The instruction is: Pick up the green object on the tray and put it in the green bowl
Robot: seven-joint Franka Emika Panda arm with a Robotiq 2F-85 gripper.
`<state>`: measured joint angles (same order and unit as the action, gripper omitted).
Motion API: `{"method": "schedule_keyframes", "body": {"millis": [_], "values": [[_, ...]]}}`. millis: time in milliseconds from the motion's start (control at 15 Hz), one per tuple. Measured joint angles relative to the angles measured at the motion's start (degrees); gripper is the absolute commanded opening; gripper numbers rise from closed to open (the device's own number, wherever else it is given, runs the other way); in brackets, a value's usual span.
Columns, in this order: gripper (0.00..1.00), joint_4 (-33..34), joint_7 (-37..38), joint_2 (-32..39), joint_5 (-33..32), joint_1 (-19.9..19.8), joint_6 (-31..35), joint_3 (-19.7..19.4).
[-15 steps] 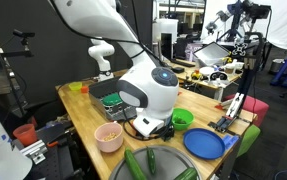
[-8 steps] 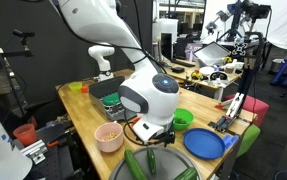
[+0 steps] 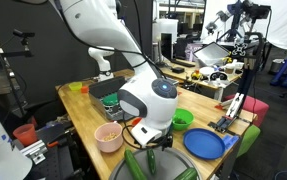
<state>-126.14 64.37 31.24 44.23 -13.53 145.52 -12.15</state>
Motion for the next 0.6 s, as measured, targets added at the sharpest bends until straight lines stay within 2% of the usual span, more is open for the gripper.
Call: {"method": "schedule_keyframes", "body": {"millis": [467,533,600], "values": [[0.98,-0.1,-0.8,3.9,0.1,0.2,2.6,0.4],[0.80,-0.1,-0.8,4.1,0.1,0.2,3.2,0.5],[0.73,-0.1,-0.8,4.1,0.1,0.3,3.7,0.6]]}}
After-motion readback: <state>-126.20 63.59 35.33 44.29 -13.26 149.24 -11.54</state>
